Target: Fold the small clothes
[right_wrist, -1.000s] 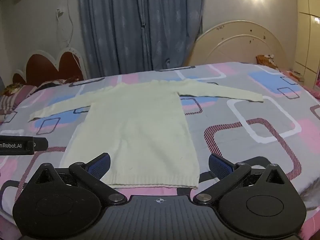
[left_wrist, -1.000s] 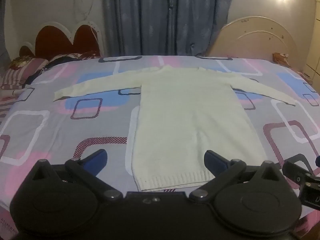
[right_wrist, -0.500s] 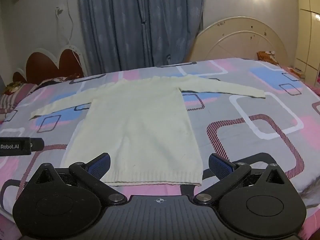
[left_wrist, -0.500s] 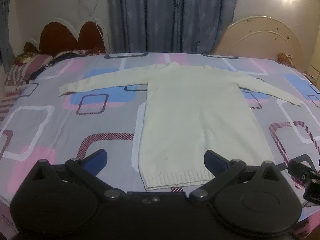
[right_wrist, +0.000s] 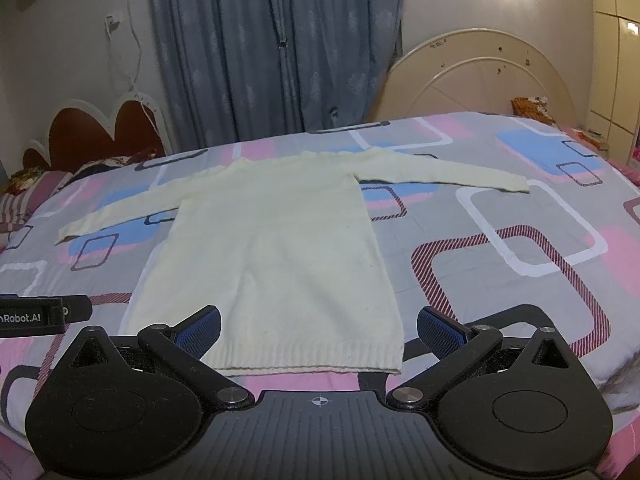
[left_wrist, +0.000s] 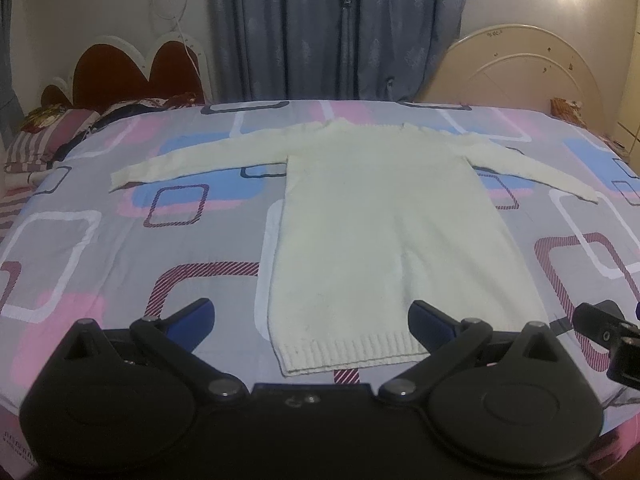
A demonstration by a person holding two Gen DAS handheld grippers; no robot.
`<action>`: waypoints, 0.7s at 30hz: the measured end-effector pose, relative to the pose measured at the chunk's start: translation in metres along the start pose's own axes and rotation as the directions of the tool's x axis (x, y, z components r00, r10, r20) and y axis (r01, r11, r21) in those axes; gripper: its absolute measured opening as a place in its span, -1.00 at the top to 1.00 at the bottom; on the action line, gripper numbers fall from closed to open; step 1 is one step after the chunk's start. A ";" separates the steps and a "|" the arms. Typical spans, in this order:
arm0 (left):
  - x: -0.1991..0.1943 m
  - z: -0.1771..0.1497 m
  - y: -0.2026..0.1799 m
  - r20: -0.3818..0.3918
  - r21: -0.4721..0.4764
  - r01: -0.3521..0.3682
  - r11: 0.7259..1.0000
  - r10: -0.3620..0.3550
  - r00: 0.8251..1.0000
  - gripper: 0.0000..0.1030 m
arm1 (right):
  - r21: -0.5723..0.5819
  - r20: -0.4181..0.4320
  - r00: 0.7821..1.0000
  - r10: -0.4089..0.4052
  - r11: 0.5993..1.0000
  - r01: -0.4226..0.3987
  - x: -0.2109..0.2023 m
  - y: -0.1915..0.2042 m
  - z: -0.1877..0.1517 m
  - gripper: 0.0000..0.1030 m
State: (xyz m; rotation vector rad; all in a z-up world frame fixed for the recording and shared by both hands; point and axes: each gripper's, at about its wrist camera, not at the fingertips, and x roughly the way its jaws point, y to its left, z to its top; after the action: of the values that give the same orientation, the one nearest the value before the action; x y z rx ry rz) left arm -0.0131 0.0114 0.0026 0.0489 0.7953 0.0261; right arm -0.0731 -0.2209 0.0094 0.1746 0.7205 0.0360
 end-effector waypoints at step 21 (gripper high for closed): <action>0.003 -0.002 0.004 -0.001 -0.001 -0.006 1.000 0.006 1.000 -1.00 | -0.022 -0.008 1.000 0.010 1.000 -0.010 0.008 0.009 0.007 -1.00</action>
State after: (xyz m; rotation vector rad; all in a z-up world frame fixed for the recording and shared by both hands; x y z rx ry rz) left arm -0.0124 0.0155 -0.0004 0.0499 0.7959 0.0320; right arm -0.0626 -0.2122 0.0110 0.1569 0.7265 0.0541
